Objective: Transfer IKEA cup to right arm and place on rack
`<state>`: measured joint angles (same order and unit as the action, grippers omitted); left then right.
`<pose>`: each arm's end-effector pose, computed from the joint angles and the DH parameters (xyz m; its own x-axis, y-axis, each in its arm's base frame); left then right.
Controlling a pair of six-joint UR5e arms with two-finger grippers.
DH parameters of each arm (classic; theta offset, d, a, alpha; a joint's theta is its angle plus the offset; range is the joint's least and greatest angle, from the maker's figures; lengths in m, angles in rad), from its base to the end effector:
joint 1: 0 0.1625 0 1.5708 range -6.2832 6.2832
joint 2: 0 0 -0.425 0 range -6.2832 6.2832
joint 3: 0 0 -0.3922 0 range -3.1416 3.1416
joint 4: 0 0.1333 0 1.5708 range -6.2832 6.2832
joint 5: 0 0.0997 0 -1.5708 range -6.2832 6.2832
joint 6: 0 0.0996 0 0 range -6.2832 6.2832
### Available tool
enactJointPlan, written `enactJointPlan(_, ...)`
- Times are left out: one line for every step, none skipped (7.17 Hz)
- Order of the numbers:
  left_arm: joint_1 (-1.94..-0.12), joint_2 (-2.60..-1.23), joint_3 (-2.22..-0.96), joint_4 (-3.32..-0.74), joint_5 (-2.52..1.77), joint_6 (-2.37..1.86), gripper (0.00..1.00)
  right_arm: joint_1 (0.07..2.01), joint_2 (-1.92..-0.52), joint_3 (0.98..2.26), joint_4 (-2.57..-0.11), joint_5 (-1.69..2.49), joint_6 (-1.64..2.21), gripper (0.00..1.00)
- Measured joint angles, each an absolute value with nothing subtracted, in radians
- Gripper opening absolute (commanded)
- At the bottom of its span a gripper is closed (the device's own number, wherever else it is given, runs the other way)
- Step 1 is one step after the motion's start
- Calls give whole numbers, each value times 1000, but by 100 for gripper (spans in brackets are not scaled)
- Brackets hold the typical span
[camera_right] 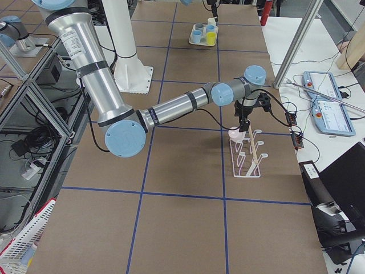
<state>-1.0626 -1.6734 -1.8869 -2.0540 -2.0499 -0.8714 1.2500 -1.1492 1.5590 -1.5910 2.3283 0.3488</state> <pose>0.1830 -0.5082 0.4024 0.6167 0.0668 -0.7844 0.2643 0.9210 0.2863 -0.1445 -0.6405 0.4231 0.6703 -0.1480 0.7271 0.0666 0.9879 0.1397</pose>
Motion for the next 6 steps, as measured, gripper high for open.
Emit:
enactJointPlan(-1093, -1615, -1887, -2054, -2051, -760, 100, 1253, -1149, 1576, -1592, 2331, 355, 98)
enactJointPlan(-1113, -1568, -1870, -2051, -2053, -663, 100, 1255, -1154, 1604, -1595, 2332, 359, 99)
enactJointPlan(-1136, -1549, -1828, -2044, -2057, -576, 100, 1255, -1167, 1639, -1599, 2333, 364, 99)
enactJointPlan(-1177, -1556, -1762, -2032, -2070, -482, 100, 1256, -1183, 1675, -1602, 2333, 376, 98)
enactJointPlan(-1230, -1593, -1667, -2019, -2116, -394, 100, 1256, -1193, 1701, -1603, 2334, 394, 98)
enactJointPlan(-1299, -1649, -1549, -2011, -2203, -317, 100, 1255, -1200, 1717, -1603, 2338, 405, 98)
